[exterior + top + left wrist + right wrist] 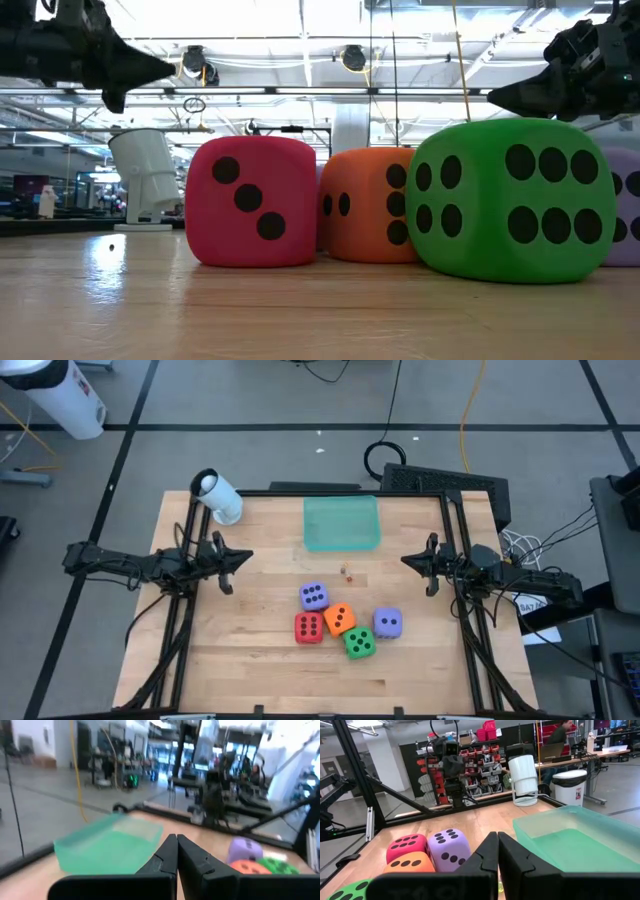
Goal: Pick & Place Dice
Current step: Put the bottom large purple dice into the green container
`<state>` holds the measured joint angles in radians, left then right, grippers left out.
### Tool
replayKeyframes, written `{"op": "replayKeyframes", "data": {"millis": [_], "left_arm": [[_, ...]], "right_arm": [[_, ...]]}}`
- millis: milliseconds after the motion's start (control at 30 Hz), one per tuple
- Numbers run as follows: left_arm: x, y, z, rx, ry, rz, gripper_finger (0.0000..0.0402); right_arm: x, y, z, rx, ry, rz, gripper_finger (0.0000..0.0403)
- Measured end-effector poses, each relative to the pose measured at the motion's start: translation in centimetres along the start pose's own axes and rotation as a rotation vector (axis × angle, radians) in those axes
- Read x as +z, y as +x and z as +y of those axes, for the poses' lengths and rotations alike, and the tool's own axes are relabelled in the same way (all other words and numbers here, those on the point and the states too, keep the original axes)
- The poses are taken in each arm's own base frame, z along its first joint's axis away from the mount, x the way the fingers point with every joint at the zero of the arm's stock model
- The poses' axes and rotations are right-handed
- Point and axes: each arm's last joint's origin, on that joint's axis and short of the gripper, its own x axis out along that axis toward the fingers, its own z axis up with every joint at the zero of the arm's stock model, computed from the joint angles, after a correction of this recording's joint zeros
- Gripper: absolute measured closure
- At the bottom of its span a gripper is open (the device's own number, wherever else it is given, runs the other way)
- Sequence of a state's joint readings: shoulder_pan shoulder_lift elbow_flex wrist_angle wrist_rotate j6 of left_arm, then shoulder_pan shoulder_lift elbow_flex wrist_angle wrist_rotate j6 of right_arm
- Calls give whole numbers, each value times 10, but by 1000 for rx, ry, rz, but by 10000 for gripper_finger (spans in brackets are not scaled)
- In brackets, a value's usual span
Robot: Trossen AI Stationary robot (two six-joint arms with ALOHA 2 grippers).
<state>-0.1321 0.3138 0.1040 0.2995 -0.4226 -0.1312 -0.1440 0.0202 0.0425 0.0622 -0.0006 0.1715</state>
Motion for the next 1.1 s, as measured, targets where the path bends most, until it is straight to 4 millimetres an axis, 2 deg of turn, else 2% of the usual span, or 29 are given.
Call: {"op": "replayKeyframes", "data": {"millis": [200, 400, 500, 533, 633, 767, 900, 1000, 1100], "left_arm": [[4, 1, 2, 36, -1, -44, 396], [3, 1, 3, 43, 34, -29, 396], [4, 1, 3, 43, 51, -36, 396], [4, 1, 3, 43, 58, -38, 396], [4, 1, 3, 42, 79, -38, 396], [3, 1, 3, 44, 96, -29, 396], [3, 1, 3, 45, 104, -25, 396], [3, 1, 3, 46, 116, -26, 396], [3, 1, 3, 46, 124, -26, 396]], "right_arm": [[7, 0, -1, -68, -13, -79, 403], [18, 2, 1, -50, -90, -183, 403], [18, 7, 2, -58, -107, -121, 403], [24, 9, 4, -72, -107, -107, 403], [61, 15, 11, -99, -106, -98, 394], [101, 37, 23, -121, -125, 117, 366], [136, 70, 41, -187, -165, 391, 319], [147, 93, 56, -233, -245, 636, 274], [147, 112, 73, -235, -262, 862, 226]]}}
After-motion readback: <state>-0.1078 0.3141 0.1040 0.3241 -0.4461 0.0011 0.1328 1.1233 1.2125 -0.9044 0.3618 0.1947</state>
